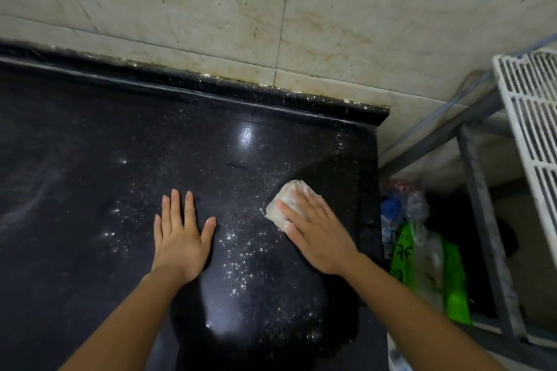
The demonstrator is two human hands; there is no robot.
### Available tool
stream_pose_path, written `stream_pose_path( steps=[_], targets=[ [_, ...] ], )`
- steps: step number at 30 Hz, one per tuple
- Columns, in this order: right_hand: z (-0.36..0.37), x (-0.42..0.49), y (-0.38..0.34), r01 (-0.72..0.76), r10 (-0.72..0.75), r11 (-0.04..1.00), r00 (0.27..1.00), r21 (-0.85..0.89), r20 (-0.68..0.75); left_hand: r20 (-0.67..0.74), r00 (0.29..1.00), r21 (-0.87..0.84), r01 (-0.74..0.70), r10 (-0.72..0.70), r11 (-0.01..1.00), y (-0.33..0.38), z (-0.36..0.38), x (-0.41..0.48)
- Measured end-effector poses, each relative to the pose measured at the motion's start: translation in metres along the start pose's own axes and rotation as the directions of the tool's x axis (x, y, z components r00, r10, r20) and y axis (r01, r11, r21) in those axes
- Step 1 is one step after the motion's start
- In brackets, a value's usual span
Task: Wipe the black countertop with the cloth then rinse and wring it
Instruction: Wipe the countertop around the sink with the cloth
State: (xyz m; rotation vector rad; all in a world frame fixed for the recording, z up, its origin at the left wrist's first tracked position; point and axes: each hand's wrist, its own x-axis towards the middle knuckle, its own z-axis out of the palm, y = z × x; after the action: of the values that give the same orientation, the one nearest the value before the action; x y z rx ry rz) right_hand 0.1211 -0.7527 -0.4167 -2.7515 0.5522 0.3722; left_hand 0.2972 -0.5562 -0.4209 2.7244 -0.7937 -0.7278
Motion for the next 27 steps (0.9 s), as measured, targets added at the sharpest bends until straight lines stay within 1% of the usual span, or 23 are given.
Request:
stream_pose_path(
  steps=[1, 2, 3, 4, 5, 6, 8, 11, 12, 14, 16, 18, 20, 22, 23, 24, 25, 26, 27],
  targets=[
    [-0.003, -0.001, 0.015, -0.027, 0.027, 0.999, 1.0, -0.024, 0.006, 0.003, 1.0, 0.001, 0.001, -0.001, 1.0, 0.0, 0.0, 0.0],
    [-0.007, 0.0, 0.032, -0.108, 0.108, 0.994, 0.994, -0.03, -0.015, 0.004, 1.0, 0.003, 0.003, -0.003, 1.0, 0.0, 0.0, 0.0],
    [-0.011, 0.004, 0.048, -0.227, 0.226, 0.974, 0.973, -0.013, -0.05, 0.004, 1.0, 0.008, 0.006, -0.006, 1.0, 0.0, 0.0, 0.001],
    [-0.016, 0.009, 0.065, -0.343, 0.343, 0.939, 0.935, 0.024, -0.085, 0.008, 1.0, 0.013, 0.009, -0.009, 1.0, 0.0, 0.0, 0.001],
    [-0.021, 0.017, 0.079, -0.424, 0.428, 0.903, 0.897, 0.062, -0.107, 0.016, 1.0, 0.017, 0.012, -0.012, 1.0, 0.0, 0.0, 0.002],
    [-0.027, 0.026, 0.09, -0.472, 0.481, 0.877, 0.868, 0.093, -0.121, 0.028, 0.999, 0.021, 0.015, -0.016, 1.0, 0.0, 0.0, 0.002],
    [-0.038, 0.048, 0.102, -0.523, 0.537, 0.842, 0.835, 0.128, -0.119, 0.048, 0.999, 0.023, 0.019, -0.02, 1.0, 0.0, -0.002, 0.003],
    [-0.042, 0.082, 0.092, -0.577, 0.597, 0.8, 0.793, 0.162, -0.121, 0.056, 0.998, 0.025, 0.024, -0.025, 0.999, 0.0, -0.002, 0.003],
    [-0.041, 0.091, 0.08, -0.567, 0.586, 0.809, 0.799, 0.157, -0.134, 0.056, 0.998, 0.026, 0.024, -0.025, 0.999, 0.001, -0.002, 0.003],
    [-0.034, 0.103, 0.043, -0.466, 0.478, 0.878, 0.864, 0.105, -0.159, 0.056, 0.998, 0.025, 0.026, -0.027, 0.999, 0.001, -0.002, 0.003],
    [-0.022, 0.106, -0.003, -0.292, 0.292, 0.956, 0.942, 0.023, -0.168, 0.059, 0.998, 0.026, 0.028, -0.029, 0.999, 0.001, -0.003, 0.002],
    [-0.012, 0.099, -0.036, -0.091, 0.088, 0.996, 0.987, -0.019, -0.138, 0.061, 0.998, 0.021, 0.029, -0.03, 0.999, 0.002, -0.003, 0.002],
    [-0.008, 0.084, -0.04, 0.132, -0.134, 0.99, 0.989, -0.049, -0.055, 0.062, 0.998, 0.015, 0.03, -0.031, 0.999, 0.002, -0.004, 0.002],
    [-0.017, 0.071, -0.017, 0.342, -0.342, 0.937, 0.94, -0.07, 0.002, 0.064, 0.998, 0.015, 0.027, -0.028, 1.0, 0.002, -0.005, 0.002],
    [-0.022, 0.068, 0.0, 0.383, -0.384, 0.919, 0.923, -0.094, 0.009, 0.063, 0.998, 0.013, 0.025, -0.026, 1.0, 0.002, -0.005, 0.002],
    [-0.024, 0.065, 0.021, 0.345, -0.349, 0.93, 0.937, -0.125, -0.005, 0.064, 0.998, 0.01, 0.023, -0.024, 1.0, 0.002, -0.005, 0.002],
    [-0.026, 0.064, 0.045, 0.221, -0.229, 0.964, 0.972, -0.146, -0.043, 0.065, 0.998, 0.011, 0.023, -0.023, 1.0, 0.002, -0.005, 0.002],
    [-0.027, 0.064, 0.069, 0.048, -0.062, 0.989, 0.994, -0.143, -0.092, 0.067, 0.997, 0.014, 0.024, -0.025, 1.0, 0.001, -0.005, 0.002],
    [-0.03, 0.061, 0.09, -0.135, 0.118, 0.984, 0.983, -0.116, -0.141, 0.07, 0.997, 0.018, 0.025, -0.026, 1.0, 0.001, -0.004, 0.002]
  ],
)
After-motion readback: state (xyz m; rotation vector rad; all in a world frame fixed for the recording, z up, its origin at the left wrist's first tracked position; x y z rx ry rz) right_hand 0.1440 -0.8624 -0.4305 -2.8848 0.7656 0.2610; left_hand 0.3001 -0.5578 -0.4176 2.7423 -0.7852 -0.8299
